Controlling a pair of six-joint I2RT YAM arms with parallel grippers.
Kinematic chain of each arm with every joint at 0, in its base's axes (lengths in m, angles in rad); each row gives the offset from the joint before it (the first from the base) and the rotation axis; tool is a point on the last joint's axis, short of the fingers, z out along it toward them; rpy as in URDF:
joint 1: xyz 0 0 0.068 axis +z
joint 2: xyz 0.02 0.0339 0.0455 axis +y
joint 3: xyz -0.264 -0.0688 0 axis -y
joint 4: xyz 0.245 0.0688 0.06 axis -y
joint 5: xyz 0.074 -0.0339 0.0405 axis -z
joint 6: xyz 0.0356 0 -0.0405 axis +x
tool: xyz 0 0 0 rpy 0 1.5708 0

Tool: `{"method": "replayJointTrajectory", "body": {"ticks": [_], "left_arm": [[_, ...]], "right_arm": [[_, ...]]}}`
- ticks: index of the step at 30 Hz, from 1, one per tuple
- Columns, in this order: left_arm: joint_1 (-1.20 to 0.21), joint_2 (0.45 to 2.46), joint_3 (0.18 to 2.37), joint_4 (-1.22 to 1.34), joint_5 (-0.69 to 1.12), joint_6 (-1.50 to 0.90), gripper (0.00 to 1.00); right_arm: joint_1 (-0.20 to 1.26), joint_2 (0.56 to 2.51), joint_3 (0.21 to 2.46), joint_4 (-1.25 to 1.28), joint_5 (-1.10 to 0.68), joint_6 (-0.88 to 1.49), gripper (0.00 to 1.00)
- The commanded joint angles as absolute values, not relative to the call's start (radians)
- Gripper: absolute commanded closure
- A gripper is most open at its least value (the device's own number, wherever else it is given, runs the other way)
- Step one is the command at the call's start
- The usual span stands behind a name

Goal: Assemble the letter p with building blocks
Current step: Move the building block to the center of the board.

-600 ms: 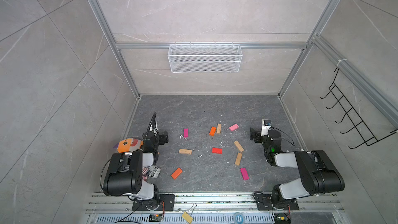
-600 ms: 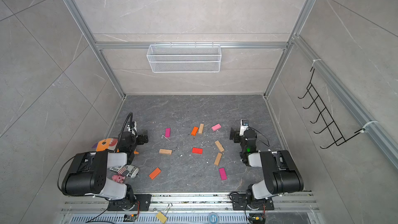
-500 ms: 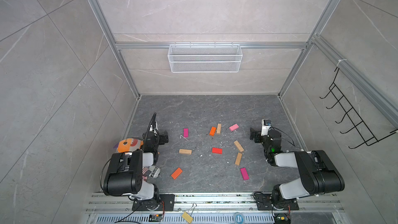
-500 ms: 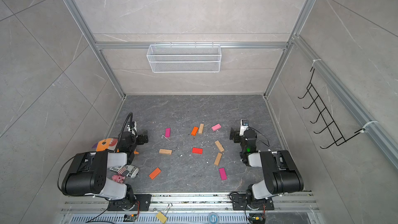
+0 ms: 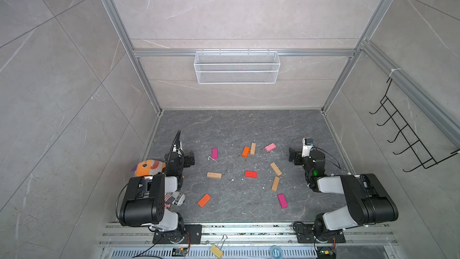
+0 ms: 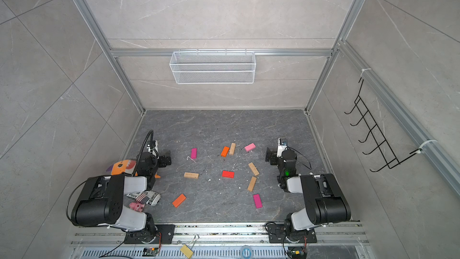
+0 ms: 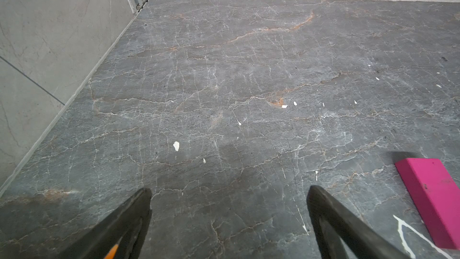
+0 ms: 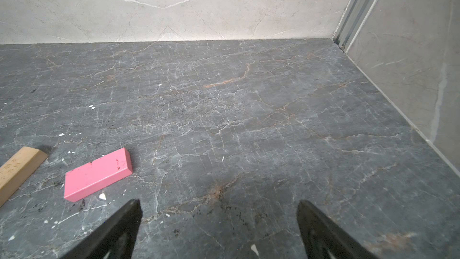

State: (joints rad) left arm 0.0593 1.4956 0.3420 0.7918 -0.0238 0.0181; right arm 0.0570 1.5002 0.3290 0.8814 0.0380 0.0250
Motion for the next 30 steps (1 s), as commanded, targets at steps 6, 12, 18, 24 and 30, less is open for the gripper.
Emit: {"method": "replayJointTrajectory", "body": {"ticks": [6, 12, 18, 24, 30], "left_arm": [[0.056, 1.495, 0.366, 0.824, -0.026, 0.001, 0.00], [0.056, 1.494, 0.366, 0.824, -0.026, 0.001, 0.00], [0.055, 1.496, 0.369, 0.820, -0.020, -0.001, 0.00], [0.058, 1.498, 0.374, 0.814, -0.026, -0.006, 0.00], [0.028, 1.442, 0.384, 0.776, -0.207, -0.034, 0.00]], "right_arm": [[0.062, 1.509, 0.339, 0.915, 0.040, 0.008, 0.00], [0.062, 1.509, 0.337, 0.917, 0.041, 0.008, 0.00], [0.053, 1.517, 0.350, 0.904, 0.040, 0.023, 0.00], [0.051, 1.516, 0.352, 0.896, 0.046, 0.029, 0.00], [0.067, 1.465, 0.310, 0.937, 0.067, 0.016, 0.00]]}}
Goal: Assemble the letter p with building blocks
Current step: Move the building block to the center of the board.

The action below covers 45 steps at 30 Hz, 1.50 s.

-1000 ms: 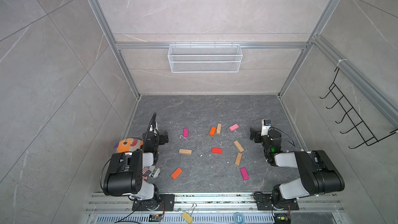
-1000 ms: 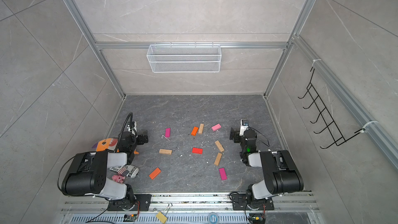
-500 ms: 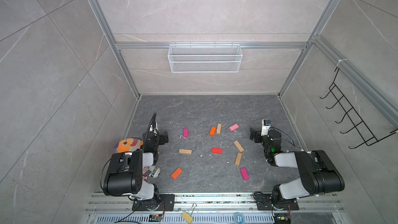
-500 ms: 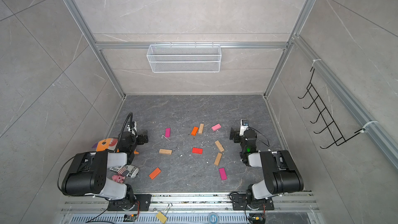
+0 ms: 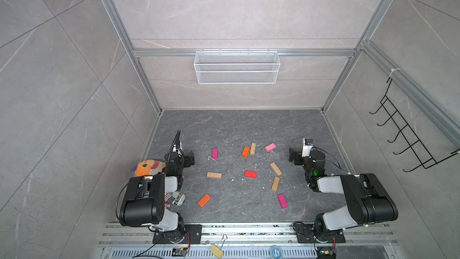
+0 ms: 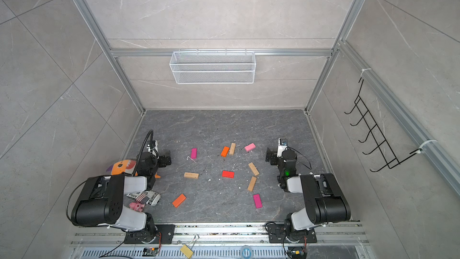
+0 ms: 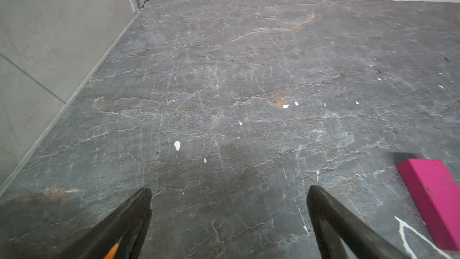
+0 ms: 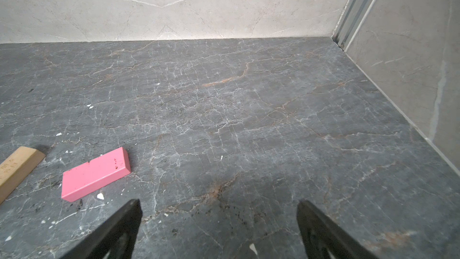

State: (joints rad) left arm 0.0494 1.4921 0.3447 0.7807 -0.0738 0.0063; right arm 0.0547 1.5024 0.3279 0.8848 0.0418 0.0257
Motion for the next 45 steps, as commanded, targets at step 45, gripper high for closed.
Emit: {"method": "replayJointTrajectory", "body": {"ticks": [45], "left_arm": [[-0.200, 1.389, 0.922, -0.466, 0.290, -0.546, 0.01]], "right_arm": [[0.129, 0.898, 0.581, -0.135, -0.400, 0.625, 0.00]]}}
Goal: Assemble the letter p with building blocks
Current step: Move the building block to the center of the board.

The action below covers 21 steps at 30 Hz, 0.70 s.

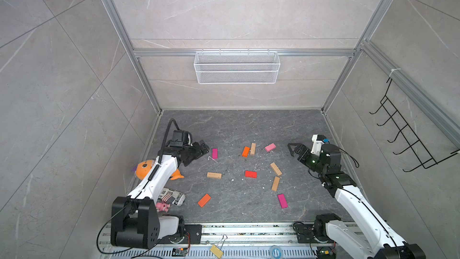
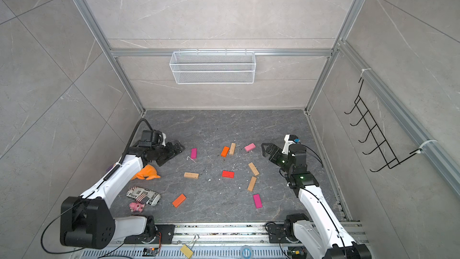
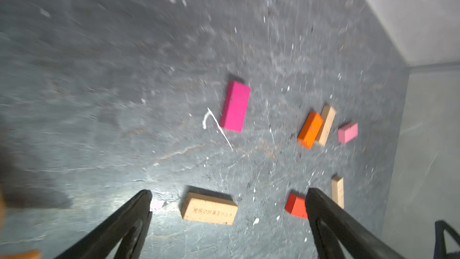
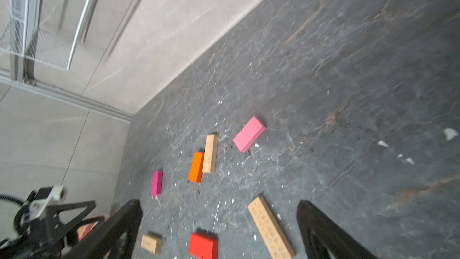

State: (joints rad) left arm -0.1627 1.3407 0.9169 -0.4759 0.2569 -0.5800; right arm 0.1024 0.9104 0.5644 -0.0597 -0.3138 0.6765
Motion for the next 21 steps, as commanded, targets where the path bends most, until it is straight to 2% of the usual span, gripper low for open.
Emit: {"method": "replayJointTrajectory", "body": {"ticks": [1, 8, 21], "left_arm": [[-0.227, 1.423, 0.935, -0.460, 0.273, -0.539, 0.01], [-0.319, 1.664, 1.074, -0.450, 0.192, -0.508, 0.02], [-0.350, 1.847, 1.176, -0.408, 0.190, -0.491, 0.03]], "right_arm": [[0.144, 0.895, 0.579, -0.148, -0.402, 0.616, 0.00], [0.264, 0.896, 0.555, -0.164, -0.397, 0.598, 0.00], [0.347, 0.929, 0.549, -0.115, -0.403, 0.609, 0.00]]}}
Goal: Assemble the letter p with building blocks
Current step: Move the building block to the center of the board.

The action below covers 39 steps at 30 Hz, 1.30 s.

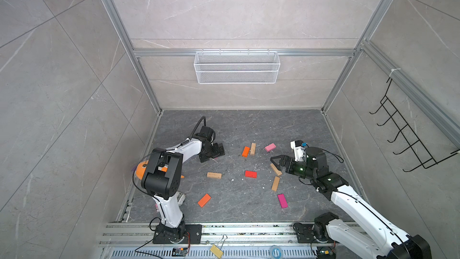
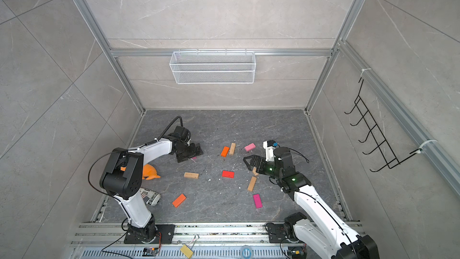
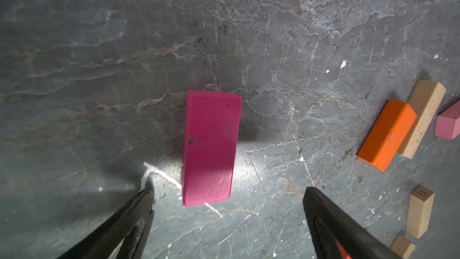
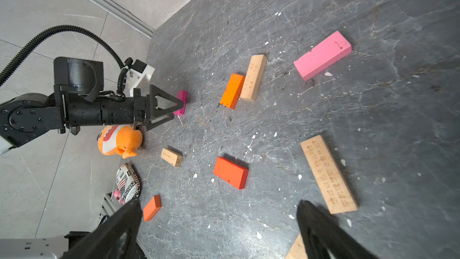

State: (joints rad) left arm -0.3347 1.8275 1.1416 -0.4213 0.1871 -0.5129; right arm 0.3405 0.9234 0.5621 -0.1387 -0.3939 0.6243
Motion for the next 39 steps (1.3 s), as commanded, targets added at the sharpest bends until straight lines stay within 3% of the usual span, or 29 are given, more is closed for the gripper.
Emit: {"method": "replayJointTrajectory", "body": {"ticks": [1, 17, 28, 39], "left_arm": [[-0.352, 1.857, 1.182, -0.405, 0.192, -0.491, 0.03], [-0.463, 1.992, 1.315, -0.355, 0.212, -0.554, 0.04], [-0.536, 1.893, 1.358, -0.687, -0.122, -0.505, 0.02], [-0.494, 2.015, 1.462, -0.680, -0.133, -0.421, 0.01]], "right_arm": [[0.350, 0.932, 0.548, -0.109, -0.403, 0.612, 0.00], [0.356, 0.945, 0.526, -0.081, -0.414, 0.634, 0.00], [0.369, 0.945, 0.522, -0.080, -0.420, 0.627, 0.00], [0.408, 0.955, 0.518, -0.062, -0.408, 0.648, 0.00]]}}
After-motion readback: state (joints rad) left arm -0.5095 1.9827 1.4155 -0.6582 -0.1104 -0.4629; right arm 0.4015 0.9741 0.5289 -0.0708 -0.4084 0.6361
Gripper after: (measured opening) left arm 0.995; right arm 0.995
